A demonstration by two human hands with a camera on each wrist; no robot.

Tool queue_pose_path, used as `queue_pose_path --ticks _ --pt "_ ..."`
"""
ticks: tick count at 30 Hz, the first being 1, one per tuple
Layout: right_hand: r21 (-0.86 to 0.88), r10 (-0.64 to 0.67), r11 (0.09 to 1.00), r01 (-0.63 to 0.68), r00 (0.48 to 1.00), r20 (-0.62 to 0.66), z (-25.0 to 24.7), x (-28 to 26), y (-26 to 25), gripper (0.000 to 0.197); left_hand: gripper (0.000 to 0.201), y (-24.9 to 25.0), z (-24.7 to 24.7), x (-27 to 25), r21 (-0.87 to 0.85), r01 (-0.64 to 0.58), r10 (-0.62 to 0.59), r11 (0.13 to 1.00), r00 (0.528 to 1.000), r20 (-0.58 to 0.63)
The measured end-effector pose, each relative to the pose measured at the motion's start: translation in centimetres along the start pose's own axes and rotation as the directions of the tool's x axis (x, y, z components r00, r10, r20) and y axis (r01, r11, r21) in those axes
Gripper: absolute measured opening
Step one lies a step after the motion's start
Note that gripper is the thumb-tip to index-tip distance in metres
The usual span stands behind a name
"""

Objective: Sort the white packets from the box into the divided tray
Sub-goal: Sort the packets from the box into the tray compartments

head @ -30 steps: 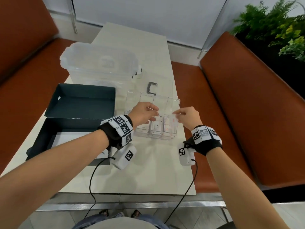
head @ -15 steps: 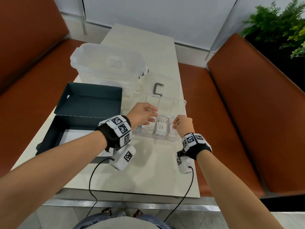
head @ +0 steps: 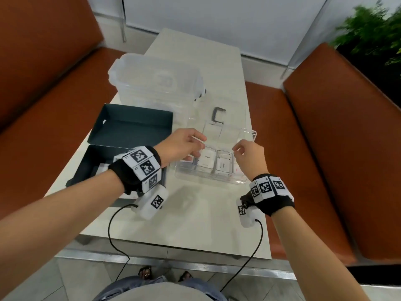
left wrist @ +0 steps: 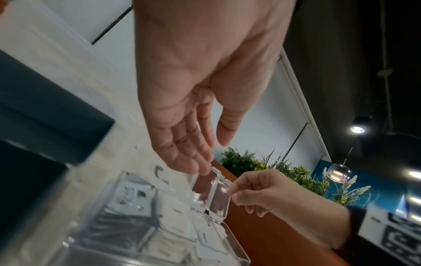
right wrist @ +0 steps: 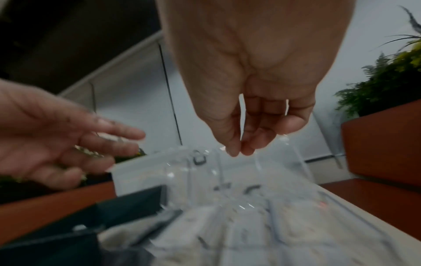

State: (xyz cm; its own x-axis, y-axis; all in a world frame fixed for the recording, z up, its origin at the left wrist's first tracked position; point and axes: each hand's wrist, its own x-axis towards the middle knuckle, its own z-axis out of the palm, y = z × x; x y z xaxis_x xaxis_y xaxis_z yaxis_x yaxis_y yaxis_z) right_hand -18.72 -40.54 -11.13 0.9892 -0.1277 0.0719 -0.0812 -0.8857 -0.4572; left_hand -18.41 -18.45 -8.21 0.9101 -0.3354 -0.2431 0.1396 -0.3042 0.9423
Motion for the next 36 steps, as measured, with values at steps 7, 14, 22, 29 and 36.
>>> queue_pose_path --ticks 7,14,22,29,36 --pt "0.133 -0.359 0.933 0.334 0.87 0.337 2.5 -2.0 -10.1 0.016 0.018 -4.1 -9.4 -5.0 0.37 -0.028 0.091 0.929 0.984 -0.154" --pt "-0.044 -0.344 0.769 0.637 0.471 0.813 9.4 -3.1 -17.3 0.053 0.027 -10.5 -15.3 -8.5 0.52 0.273 -0.04 0.809 0.909 -0.415" --pt "-0.186 -0.158 0.59 0.786 0.338 0.928 13.1 -4.4 -18.4 0.043 0.022 -14.2 -17.1 -9.1 0.288 0.411 -0.264 0.865 0.861 -0.435" --pt "-0.19 -0.195 0.576 0.795 0.359 0.913 14.8 -4.9 -19.7 0.046 0.021 -14.7 -17.7 -9.1 0.236 0.376 -0.273 0.896 0.885 -0.376" --pt "0.039 -0.342 0.832 0.554 0.455 0.823 16.1 -3.9 -21.5 0.037 0.021 -15.0 -18.0 -9.1 0.2 0.355 -0.27 0.913 0.895 -0.354"
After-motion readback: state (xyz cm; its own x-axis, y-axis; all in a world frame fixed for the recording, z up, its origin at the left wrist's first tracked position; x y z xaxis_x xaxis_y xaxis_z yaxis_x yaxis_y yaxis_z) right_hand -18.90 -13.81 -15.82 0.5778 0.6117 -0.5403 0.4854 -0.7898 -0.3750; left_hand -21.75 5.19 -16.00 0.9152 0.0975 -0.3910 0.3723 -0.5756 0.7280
